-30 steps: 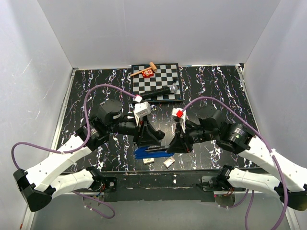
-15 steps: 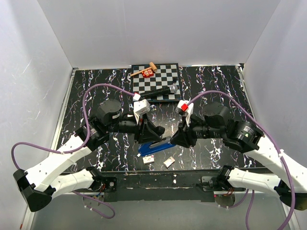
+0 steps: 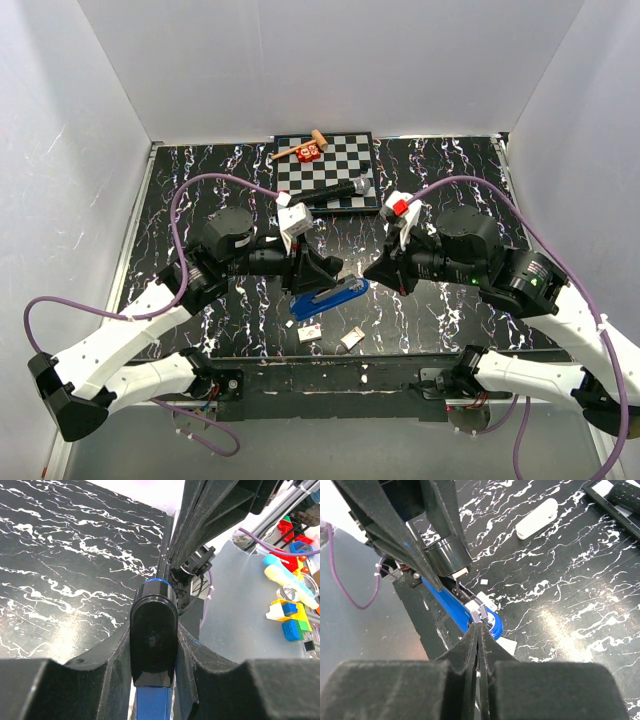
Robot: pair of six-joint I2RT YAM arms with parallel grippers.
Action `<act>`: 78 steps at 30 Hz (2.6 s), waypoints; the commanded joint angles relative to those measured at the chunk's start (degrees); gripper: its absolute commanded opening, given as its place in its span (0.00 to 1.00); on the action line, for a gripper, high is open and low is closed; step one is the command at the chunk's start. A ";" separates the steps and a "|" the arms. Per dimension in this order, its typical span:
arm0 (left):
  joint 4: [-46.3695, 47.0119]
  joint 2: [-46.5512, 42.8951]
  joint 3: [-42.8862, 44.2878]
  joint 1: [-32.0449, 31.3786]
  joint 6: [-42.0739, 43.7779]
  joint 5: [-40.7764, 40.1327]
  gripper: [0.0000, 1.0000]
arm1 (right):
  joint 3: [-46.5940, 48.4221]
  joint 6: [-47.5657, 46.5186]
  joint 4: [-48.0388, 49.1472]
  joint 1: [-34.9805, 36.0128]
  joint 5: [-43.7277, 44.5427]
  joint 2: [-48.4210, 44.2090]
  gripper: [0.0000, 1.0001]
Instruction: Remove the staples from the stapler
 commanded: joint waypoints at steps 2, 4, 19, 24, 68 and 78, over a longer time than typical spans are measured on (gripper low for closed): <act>3.04 -0.22 2.41 0.35 -0.72 -3.17 0.00 | 2.01 3.77 4.10 0.00 7.11 1.62 0.01; 3.04 0.04 2.58 0.27 -0.90 -3.96 0.00 | 1.31 4.30 5.86 0.00 7.65 1.98 0.01; 3.74 2.68 3.99 0.35 -2.92 -8.01 0.00 | -0.89 8.43 12.10 0.00 12.57 7.16 0.01; 4.88 2.51 3.20 0.36 -3.71 -9.59 0.00 | -2.47 10.01 13.51 0.00 13.19 8.13 0.01; 20.88 5.14 -1.29 0.35 -14.08 -41.92 0.00 | -24.71 21.35 39.70 -0.09 14.33 14.11 0.01; 22.11 8.65 -0.93 0.36 -15.93 -48.43 0.00 | -25.76 22.49 45.41 -0.17 10.99 17.27 0.01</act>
